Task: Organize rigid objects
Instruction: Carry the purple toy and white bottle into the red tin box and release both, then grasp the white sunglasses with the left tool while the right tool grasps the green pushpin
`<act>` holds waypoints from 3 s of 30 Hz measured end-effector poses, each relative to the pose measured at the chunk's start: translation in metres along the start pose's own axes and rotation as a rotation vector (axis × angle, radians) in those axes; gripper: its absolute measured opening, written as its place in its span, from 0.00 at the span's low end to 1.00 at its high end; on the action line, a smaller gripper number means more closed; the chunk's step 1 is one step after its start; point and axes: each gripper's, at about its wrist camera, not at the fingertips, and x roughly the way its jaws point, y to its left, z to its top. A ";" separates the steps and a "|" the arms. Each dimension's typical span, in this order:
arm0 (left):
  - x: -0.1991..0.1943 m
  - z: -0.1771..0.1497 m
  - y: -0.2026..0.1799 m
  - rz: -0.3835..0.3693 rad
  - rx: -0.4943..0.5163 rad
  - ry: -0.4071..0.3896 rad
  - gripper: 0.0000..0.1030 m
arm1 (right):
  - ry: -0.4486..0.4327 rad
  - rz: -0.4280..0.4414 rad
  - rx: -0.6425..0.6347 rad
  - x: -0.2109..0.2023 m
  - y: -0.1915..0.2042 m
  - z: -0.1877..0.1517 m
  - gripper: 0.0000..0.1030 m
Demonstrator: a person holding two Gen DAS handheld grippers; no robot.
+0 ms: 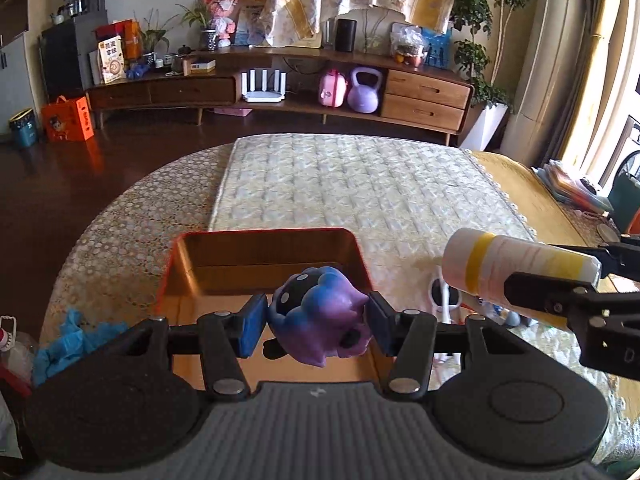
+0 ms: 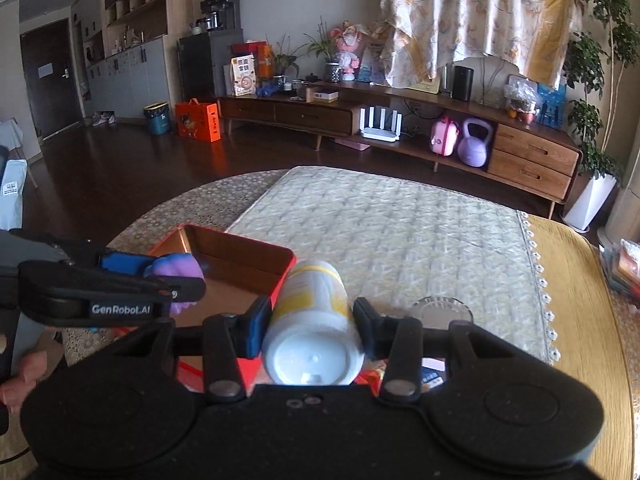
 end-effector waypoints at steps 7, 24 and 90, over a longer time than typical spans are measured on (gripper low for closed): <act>0.031 0.009 0.043 0.051 -0.027 0.027 0.52 | 0.012 0.031 -0.045 0.037 0.037 0.008 0.43; 0.105 0.022 0.067 0.040 -0.030 0.130 0.52 | 0.080 0.008 -0.273 0.121 0.094 -0.005 0.43; -0.023 -0.005 -0.017 -0.069 0.010 0.011 0.70 | -0.005 0.063 0.168 -0.030 -0.010 -0.039 0.77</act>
